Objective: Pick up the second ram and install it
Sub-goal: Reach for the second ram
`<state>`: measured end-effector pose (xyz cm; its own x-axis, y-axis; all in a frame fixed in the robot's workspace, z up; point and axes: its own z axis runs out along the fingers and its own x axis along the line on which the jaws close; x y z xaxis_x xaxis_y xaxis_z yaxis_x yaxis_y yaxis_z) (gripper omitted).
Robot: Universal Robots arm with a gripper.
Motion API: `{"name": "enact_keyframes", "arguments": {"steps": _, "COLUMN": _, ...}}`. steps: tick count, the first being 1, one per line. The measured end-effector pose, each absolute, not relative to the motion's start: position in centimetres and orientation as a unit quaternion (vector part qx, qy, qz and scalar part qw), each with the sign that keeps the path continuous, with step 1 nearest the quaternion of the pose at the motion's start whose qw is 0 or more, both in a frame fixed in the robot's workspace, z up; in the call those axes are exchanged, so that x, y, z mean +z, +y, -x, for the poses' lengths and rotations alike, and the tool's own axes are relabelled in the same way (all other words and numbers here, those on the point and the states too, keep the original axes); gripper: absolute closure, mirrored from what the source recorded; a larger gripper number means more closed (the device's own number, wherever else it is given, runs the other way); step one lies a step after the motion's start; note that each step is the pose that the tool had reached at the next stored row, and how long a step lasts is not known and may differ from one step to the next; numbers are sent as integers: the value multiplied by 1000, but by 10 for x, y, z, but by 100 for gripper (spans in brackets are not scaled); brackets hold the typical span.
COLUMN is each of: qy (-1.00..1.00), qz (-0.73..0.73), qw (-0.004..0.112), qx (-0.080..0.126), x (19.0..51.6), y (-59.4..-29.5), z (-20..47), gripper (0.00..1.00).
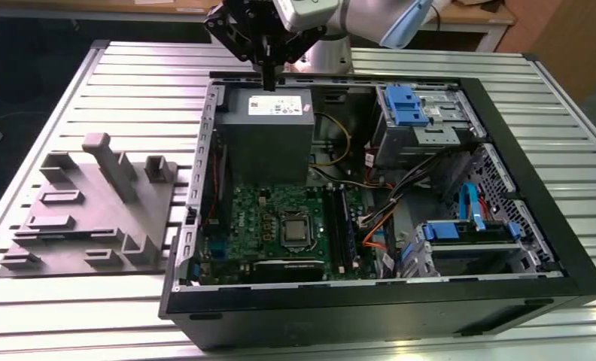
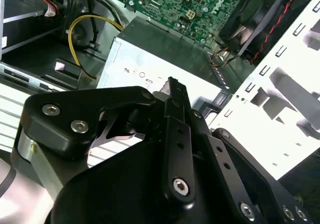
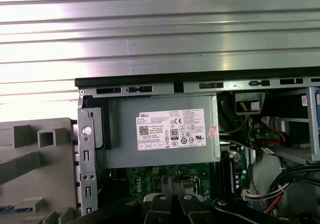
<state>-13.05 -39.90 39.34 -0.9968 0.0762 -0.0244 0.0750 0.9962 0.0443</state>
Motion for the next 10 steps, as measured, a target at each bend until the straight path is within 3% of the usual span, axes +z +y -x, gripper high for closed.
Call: {"name": "enact_keyframes", "arguments": {"steps": 10, "qy": 999, "qz": -38, "qw": 13, "qx": 22, "x": 393, "y": -399, "z": 142, "gripper": 90}}
